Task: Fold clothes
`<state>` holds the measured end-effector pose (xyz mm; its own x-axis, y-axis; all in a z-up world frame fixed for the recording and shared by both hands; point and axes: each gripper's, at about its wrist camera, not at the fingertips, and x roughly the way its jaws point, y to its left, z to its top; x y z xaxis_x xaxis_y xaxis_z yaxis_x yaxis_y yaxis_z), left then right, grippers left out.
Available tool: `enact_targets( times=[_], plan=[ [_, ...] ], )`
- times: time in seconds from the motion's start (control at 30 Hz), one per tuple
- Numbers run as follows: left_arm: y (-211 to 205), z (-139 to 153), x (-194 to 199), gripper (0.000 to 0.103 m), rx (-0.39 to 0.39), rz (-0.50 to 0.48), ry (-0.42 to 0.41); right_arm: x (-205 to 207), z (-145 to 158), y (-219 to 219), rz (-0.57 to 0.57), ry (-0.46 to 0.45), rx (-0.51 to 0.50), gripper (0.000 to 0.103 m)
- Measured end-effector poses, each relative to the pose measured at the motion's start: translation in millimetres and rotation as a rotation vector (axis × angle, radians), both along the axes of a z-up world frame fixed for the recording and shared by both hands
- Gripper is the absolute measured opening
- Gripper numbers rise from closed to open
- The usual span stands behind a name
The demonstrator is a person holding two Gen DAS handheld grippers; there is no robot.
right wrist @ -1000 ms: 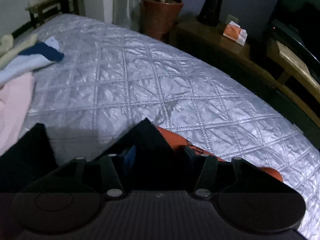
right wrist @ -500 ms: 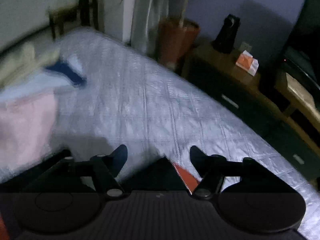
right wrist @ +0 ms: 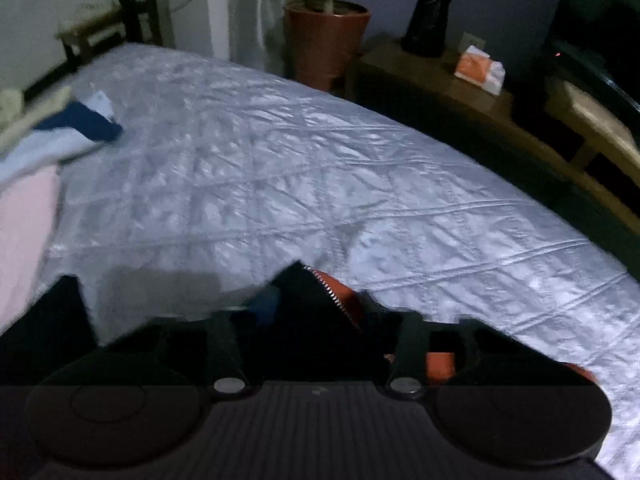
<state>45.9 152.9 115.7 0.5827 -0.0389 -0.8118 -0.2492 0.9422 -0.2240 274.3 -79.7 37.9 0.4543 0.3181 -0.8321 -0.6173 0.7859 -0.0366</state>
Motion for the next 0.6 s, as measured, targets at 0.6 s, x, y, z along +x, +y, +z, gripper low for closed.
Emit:
enact_targets(
  times=[0.6],
  plan=[
    [-0.5, 3.4, -3.6, 0.092, -0.009, 0.019, -0.008, -59.5, 177.9, -2.8, -0.090, -0.525, 0.203, 0.009]
  ],
)
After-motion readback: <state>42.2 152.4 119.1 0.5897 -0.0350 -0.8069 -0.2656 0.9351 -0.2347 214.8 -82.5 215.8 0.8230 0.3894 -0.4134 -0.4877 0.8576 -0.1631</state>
